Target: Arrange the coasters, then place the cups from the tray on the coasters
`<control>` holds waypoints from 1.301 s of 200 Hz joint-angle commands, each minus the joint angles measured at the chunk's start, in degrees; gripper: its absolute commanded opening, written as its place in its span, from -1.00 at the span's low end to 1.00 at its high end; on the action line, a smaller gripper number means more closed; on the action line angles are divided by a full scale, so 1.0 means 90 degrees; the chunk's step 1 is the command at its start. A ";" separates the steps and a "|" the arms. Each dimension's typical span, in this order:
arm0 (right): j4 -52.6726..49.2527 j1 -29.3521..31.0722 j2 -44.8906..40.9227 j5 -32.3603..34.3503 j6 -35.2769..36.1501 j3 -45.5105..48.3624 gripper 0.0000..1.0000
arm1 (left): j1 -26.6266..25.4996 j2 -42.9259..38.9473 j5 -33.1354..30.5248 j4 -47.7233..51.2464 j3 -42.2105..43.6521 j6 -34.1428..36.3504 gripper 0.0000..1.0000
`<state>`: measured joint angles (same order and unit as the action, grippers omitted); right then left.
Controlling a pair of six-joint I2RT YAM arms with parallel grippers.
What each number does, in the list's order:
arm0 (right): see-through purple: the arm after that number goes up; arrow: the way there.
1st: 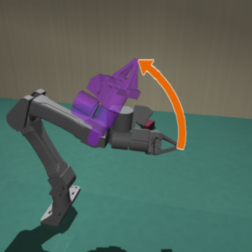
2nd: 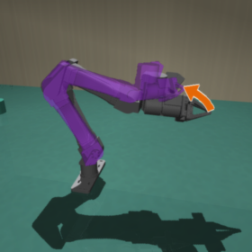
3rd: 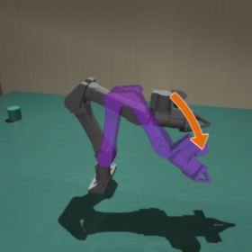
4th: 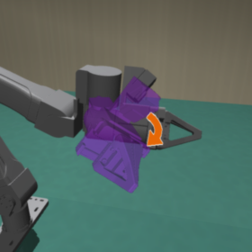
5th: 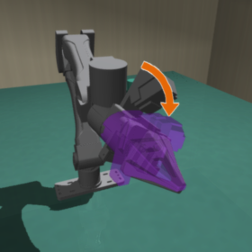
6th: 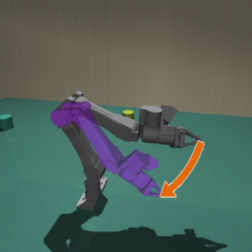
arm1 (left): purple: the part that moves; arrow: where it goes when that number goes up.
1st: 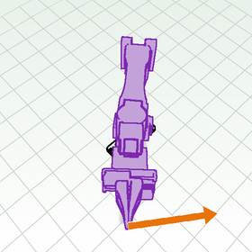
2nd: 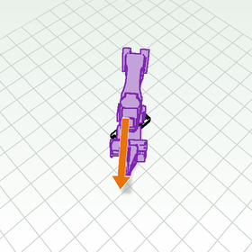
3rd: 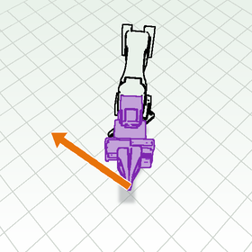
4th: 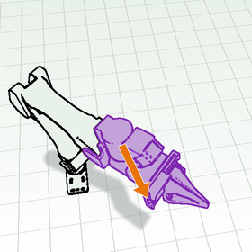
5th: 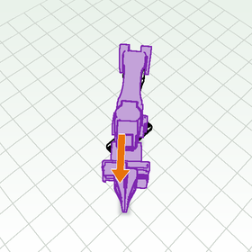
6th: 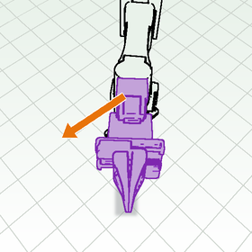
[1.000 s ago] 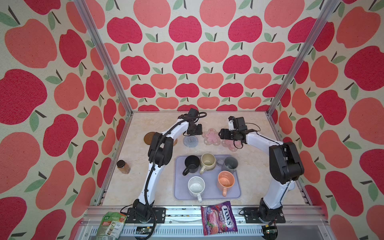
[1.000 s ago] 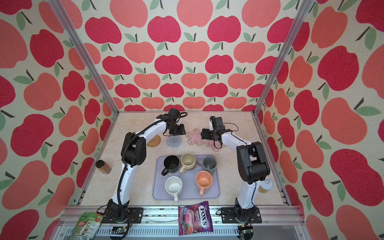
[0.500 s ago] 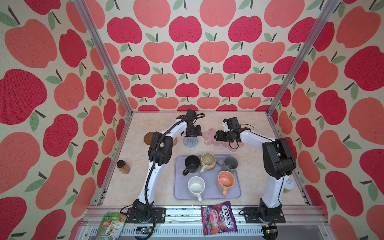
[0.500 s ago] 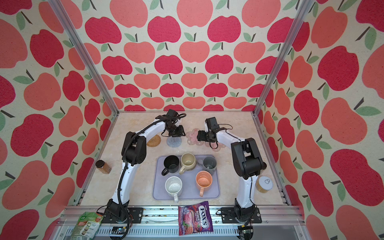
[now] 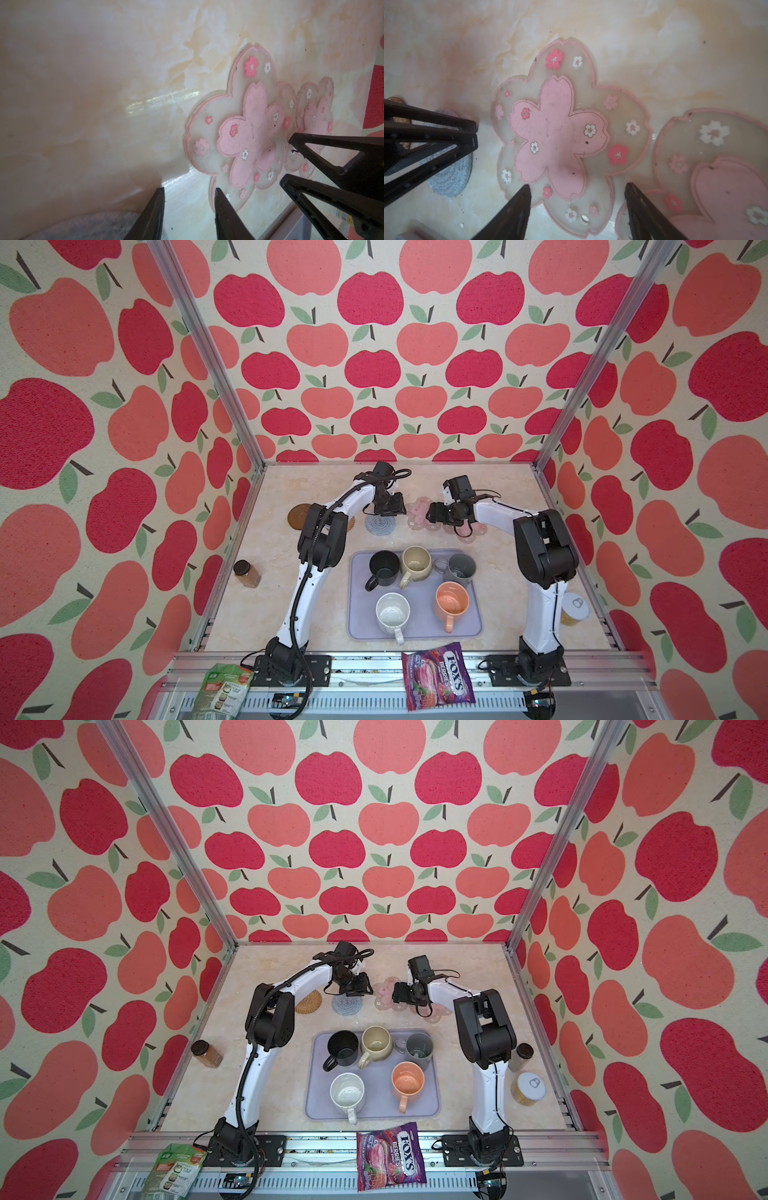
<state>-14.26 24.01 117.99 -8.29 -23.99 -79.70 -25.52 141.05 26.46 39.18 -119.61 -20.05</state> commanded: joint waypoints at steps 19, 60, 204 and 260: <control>-0.0213 0.0037 0.0287 -0.0181 -0.0220 -0.0220 0.47 | -0.0011 0.0143 0.0108 0.0013 0.0033 -0.0008 -0.16; -0.0408 0.0074 0.0501 -0.0278 -0.0340 -0.0436 0.47 | -0.0016 0.0117 0.0215 -0.0056 0.0155 -0.0054 -0.16; -0.0432 0.0350 0.1031 -0.0599 -0.0777 -0.1013 0.47 | 0.0270 0.0089 0.0432 -0.0768 0.0628 -0.0827 -0.16; -0.0415 0.0434 0.1378 -0.0746 -0.0962 -0.1482 0.47 | 0.0433 0.0113 0.0431 -0.0989 0.0668 -0.1014 -0.17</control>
<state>-14.87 26.79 126.41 -12.47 -30.50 -91.68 -22.48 141.01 33.04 29.52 -115.39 -27.81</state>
